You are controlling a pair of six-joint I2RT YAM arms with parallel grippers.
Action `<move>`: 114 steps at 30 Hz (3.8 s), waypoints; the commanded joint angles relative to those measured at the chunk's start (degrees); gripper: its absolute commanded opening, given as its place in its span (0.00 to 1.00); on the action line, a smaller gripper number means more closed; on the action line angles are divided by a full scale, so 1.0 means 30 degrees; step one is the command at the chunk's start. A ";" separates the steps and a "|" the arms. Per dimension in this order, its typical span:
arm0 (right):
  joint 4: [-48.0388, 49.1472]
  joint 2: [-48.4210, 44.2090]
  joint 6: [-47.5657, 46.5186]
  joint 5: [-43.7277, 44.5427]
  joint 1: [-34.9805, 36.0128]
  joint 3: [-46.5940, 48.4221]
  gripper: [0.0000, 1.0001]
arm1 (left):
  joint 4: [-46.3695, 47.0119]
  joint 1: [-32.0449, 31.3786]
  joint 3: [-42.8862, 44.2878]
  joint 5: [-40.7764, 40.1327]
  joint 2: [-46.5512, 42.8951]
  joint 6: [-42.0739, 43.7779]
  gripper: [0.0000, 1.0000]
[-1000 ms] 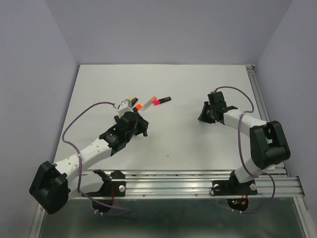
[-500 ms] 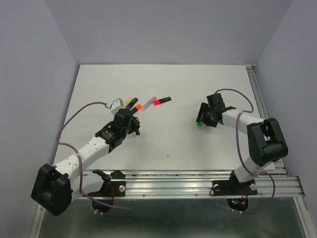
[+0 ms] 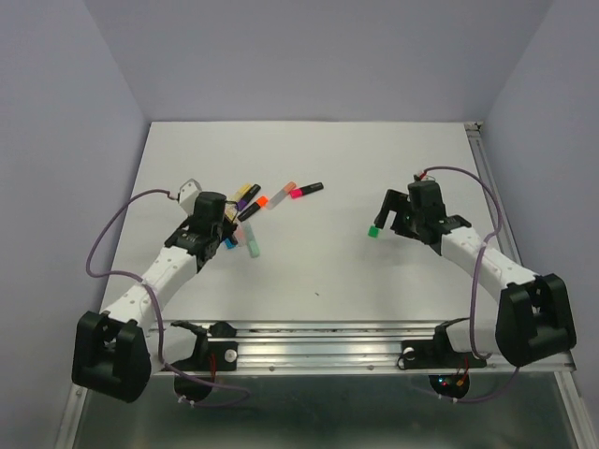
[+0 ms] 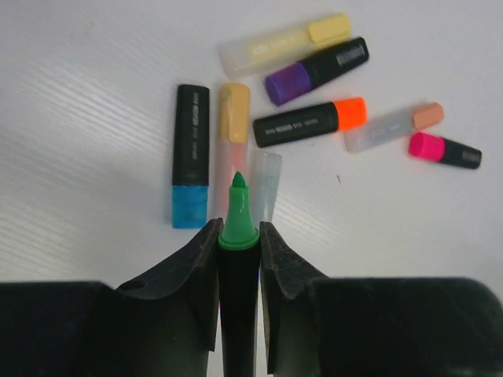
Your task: Open the pen caps
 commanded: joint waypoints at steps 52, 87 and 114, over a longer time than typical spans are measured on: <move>0.0599 -0.2710 -0.0846 0.1945 -0.0093 -0.1710 1.00 | -0.1948 0.5632 0.5172 0.3635 0.7805 0.3622 0.99; 0.0247 -0.2533 -0.0728 0.2765 -0.0093 -0.1621 1.00 | -0.2299 0.3989 0.5346 0.1115 1.1994 0.3211 0.40; 0.6744 -0.2566 0.0613 -1.0681 0.7695 -0.1856 1.00 | 0.0367 -0.3653 0.3205 0.1617 0.1534 -0.1939 0.00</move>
